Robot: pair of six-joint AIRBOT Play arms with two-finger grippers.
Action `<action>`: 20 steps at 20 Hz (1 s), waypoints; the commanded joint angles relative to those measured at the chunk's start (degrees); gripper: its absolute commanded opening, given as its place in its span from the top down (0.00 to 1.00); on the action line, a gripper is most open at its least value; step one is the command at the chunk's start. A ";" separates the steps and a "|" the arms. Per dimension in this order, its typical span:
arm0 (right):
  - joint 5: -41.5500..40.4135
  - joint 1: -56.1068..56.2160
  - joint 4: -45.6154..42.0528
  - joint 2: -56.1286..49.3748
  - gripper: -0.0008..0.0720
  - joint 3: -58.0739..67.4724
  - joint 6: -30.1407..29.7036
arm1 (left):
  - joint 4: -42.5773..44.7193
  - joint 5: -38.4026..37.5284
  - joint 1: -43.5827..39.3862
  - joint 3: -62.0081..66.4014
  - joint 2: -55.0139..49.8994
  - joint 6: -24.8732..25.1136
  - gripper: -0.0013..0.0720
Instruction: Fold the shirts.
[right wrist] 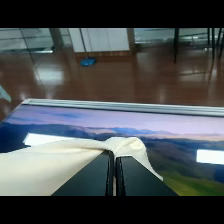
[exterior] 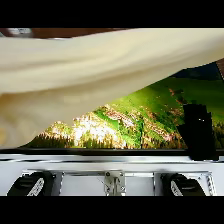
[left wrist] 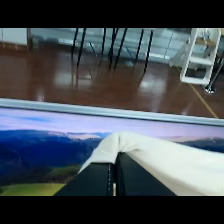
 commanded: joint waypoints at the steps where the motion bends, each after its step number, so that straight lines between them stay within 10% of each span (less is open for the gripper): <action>1: 9.51 -0.04 -4.92 3.48 0.90 2.03 5.22 | 4.09 -7.58 0.17 4.33 1.22 -0.70 0.92; 11: 24.63 -0.04 -10.14 -13.75 0.90 -4.55 3.65 | 12.13 -7.82 0.20 -27.54 -1.90 1.88 0.92; 20: -23.15 -0.04 -8.07 -42.69 0.90 -21.42 4.24 | 1.92 33.40 1.25 -45.46 -30.08 1.66 0.92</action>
